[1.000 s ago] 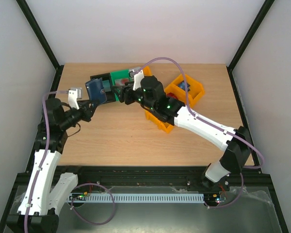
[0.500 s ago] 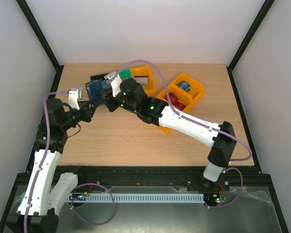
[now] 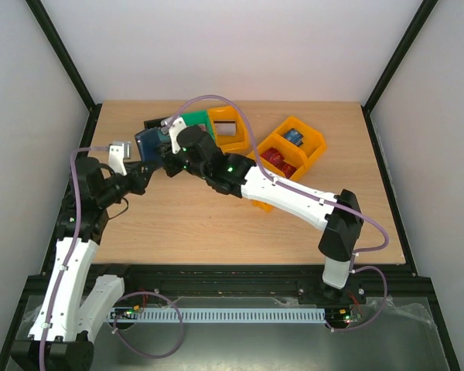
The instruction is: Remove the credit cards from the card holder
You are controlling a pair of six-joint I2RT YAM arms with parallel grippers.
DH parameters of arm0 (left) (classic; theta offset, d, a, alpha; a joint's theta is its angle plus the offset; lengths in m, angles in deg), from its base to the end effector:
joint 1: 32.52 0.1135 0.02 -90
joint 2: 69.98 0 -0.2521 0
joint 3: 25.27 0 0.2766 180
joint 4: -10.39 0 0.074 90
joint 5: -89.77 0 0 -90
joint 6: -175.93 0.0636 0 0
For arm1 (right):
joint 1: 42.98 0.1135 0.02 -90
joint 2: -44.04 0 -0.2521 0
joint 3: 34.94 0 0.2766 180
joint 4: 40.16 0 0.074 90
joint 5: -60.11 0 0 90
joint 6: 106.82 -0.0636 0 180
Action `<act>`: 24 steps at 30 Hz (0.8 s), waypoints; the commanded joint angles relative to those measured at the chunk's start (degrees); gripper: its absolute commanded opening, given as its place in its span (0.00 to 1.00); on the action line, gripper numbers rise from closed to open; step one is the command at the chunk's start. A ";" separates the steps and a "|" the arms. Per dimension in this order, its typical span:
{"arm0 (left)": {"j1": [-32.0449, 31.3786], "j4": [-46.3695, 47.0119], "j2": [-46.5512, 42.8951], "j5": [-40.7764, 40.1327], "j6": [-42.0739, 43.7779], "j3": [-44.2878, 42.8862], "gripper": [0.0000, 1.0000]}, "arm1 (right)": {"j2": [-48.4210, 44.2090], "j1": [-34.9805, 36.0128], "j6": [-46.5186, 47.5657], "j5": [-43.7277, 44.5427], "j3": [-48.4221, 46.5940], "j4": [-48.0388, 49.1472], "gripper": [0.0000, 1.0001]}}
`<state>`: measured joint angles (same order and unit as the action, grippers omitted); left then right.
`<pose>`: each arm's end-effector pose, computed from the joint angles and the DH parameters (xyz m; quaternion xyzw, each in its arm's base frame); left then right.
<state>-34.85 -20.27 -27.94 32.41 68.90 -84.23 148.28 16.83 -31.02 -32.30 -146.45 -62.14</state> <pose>0.2197 -0.0433 0.3325 0.0755 0.7709 -0.3175 0.5470 0.2438 0.4244 0.3579 -0.3187 0.7248 0.3808 0.4776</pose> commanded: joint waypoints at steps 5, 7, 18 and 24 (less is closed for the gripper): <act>-0.84 3.98 -1.73 3.27 2.19 -0.11 0.02 | 3.89 -0.58 -1.33 10.44 -2.63 -6.61 0.19; -0.83 4.53 -1.83 3.09 2.25 0.11 0.02 | 4.32 -0.62 -1.43 10.59 -3.02 -7.29 0.18; -0.84 3.79 -2.17 -0.01 2.32 -1.21 0.02 | 4.50 -1.63 -2.18 12.70 -1.09 -7.76 0.02; -0.75 1.40 -2.99 2.42 3.62 -1.58 0.02 | -0.18 -9.02 -2.83 16.16 5.03 -7.64 0.02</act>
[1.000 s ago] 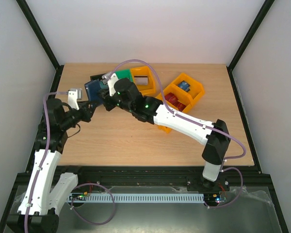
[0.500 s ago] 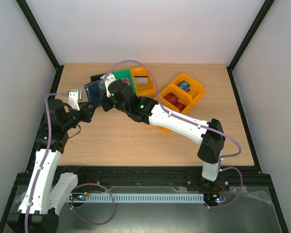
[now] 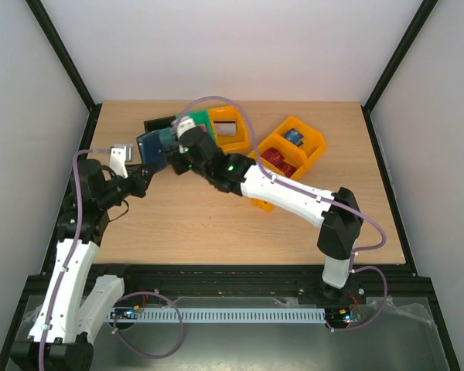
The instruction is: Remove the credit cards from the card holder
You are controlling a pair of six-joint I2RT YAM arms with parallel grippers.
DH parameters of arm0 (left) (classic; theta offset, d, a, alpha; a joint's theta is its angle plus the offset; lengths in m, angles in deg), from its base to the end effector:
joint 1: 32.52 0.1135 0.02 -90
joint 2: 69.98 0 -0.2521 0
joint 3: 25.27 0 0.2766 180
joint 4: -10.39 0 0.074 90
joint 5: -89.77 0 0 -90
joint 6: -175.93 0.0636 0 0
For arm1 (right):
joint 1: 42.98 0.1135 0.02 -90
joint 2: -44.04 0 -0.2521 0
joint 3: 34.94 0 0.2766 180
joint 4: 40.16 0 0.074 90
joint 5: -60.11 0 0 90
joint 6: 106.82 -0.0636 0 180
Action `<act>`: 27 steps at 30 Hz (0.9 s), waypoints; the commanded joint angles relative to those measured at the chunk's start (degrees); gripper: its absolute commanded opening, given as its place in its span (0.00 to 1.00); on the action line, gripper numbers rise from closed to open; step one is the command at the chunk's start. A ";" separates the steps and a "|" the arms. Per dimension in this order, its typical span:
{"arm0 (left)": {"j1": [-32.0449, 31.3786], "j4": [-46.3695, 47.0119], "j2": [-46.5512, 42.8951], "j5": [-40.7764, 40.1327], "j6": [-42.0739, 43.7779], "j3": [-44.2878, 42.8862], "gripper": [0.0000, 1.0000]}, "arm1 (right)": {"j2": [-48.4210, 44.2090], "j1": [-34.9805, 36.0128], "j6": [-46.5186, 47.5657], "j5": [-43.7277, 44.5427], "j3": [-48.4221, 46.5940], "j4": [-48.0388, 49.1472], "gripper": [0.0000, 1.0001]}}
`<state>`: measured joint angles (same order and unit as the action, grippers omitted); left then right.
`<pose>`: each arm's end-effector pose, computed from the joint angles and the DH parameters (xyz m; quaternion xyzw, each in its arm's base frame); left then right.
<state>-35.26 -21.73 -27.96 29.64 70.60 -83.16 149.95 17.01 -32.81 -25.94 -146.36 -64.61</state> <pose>0.2210 -0.0423 0.3218 0.0690 0.7852 -0.2947 0.5402 0.2511 0.4260 0.3379 -0.2861 0.7616 0.3354 0.4750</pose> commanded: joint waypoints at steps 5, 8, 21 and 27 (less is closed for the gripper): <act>-0.33 -1.73 -3.10 10.33 6.45 -5.24 0.02 | -6.63 -15.94 1.24 8.44 10.95 -4.55 0.02; -0.33 -4.54 -3.06 14.45 9.92 -5.78 0.02 | -10.90 -17.89 6.61 -3.17 14.34 -2.42 0.02; -0.25 -12.10 -2.89 40.22 23.12 -9.48 0.02 | -23.89 -22.19 10.90 -64.58 22.52 11.38 0.52; -0.25 -8.81 -3.62 43.30 22.67 -8.27 0.02 | -24.95 -19.78 9.65 -68.02 25.35 15.06 0.54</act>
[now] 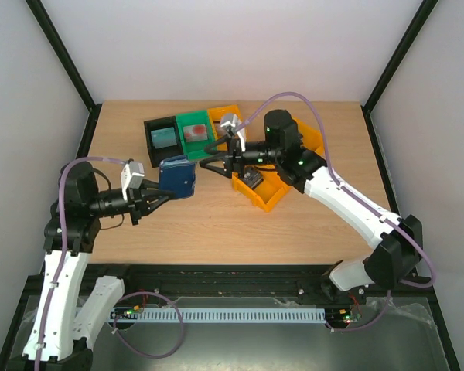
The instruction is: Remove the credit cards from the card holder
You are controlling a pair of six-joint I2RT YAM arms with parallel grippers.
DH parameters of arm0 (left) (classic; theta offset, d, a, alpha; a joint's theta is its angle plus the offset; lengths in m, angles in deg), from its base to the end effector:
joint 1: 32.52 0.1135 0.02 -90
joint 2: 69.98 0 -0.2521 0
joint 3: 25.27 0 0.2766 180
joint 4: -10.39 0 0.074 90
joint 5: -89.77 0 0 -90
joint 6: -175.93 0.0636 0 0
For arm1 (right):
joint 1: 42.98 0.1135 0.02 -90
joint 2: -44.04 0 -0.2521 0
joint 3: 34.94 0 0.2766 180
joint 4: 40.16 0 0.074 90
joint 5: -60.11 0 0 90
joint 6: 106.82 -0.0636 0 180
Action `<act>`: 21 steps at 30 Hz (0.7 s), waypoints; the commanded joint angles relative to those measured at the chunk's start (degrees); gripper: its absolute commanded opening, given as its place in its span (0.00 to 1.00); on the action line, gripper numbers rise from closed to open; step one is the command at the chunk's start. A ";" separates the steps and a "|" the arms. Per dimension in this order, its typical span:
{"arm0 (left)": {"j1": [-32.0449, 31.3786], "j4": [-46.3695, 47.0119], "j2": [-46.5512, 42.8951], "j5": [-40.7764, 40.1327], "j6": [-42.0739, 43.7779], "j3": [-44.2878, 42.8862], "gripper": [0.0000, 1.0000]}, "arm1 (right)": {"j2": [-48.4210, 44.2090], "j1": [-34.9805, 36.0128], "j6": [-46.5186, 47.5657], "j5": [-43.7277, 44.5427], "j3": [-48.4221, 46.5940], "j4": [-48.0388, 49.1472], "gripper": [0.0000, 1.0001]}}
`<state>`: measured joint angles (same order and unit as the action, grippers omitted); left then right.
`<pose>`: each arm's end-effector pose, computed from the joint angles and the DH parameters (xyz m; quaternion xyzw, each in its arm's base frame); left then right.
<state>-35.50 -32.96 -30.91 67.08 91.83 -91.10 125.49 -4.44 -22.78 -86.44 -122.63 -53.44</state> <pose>0.1624 -0.0672 0.3688 0.3819 0.6397 -0.4315 0.5087 0.2530 0.2694 0.3795 -0.4862 0.5453 0.5493 0.4055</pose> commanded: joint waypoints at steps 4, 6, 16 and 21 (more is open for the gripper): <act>0.00 6.15 -1.18 5.69 -2.28 0.84 0.02 | -1.72 3.13 1.97 -10.19 2.13 3.68 0.54; 0.00 6.67 -1.34 5.22 -3.05 0.91 0.02 | -2.28 3.27 2.00 -11.56 2.66 4.27 0.56; 0.00 8.33 -3.23 4.07 -4.59 3.40 0.02 | -2.59 5.19 -1.29 -15.95 1.67 8.48 0.62; -0.14 8.45 -4.03 4.36 -3.73 3.74 0.02 | -3.12 7.21 -1.82 -12.72 0.92 9.34 0.63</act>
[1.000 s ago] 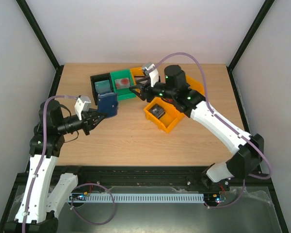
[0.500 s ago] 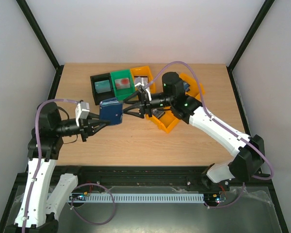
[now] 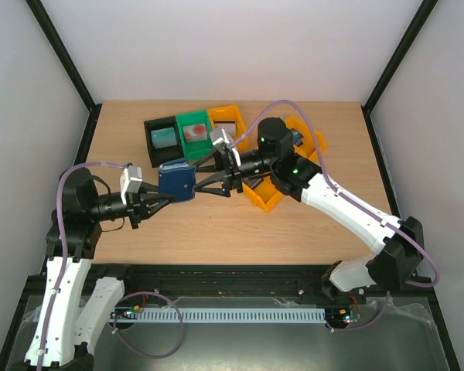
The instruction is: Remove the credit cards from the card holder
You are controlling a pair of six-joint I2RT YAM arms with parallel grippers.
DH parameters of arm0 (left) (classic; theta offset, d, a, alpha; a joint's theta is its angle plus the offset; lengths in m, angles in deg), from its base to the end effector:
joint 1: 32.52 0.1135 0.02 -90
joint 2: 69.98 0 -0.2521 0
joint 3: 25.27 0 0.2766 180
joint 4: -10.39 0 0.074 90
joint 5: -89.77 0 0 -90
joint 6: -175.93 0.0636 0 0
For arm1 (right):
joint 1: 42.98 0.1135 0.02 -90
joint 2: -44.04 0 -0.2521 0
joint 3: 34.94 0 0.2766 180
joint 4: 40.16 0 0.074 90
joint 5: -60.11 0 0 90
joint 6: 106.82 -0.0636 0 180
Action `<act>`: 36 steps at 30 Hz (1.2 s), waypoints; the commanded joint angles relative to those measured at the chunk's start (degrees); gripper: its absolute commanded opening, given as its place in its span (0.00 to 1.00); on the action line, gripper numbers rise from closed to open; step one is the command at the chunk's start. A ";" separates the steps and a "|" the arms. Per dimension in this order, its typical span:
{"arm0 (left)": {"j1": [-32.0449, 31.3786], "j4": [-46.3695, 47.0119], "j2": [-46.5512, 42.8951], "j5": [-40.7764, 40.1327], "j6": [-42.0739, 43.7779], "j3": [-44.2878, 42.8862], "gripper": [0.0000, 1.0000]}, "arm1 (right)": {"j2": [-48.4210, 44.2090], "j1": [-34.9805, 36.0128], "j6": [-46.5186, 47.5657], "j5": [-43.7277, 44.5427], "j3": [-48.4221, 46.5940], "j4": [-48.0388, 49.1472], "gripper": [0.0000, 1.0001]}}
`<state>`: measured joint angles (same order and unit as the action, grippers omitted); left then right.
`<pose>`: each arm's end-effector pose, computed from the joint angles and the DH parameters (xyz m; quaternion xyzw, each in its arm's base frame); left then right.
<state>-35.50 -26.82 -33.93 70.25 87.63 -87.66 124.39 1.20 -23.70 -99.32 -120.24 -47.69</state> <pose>0.1543 -0.0681 0.3666 0.3929 0.6141 -0.4506 0.5152 0.2092 0.2863 0.3816 -0.5629 0.4371 0.6163 0.3351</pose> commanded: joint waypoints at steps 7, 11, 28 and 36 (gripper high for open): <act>-0.14 0.42 -1.79 2.84 2.88 -0.07 0.02 | -3.12 -0.62 7.35 2.67 -2.26 -3.82 0.61; -0.18 -0.29 -2.33 3.23 4.54 -0.13 0.02 | -1.70 -3.74 0.39 1.48 -2.18 1.01 0.62; -0.18 -0.53 -2.27 3.75 4.82 -0.27 0.02 | -1.52 1.12 -0.60 4.70 -3.68 1.63 0.63; -0.18 -1.56 -2.48 4.05 6.31 -0.38 0.02 | -1.39 1.55 3.22 11.93 -6.21 -4.08 0.61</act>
<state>-35.50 -27.48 -36.09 72.76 92.17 -87.51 123.87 1.97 -23.37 -92.94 -122.47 -48.83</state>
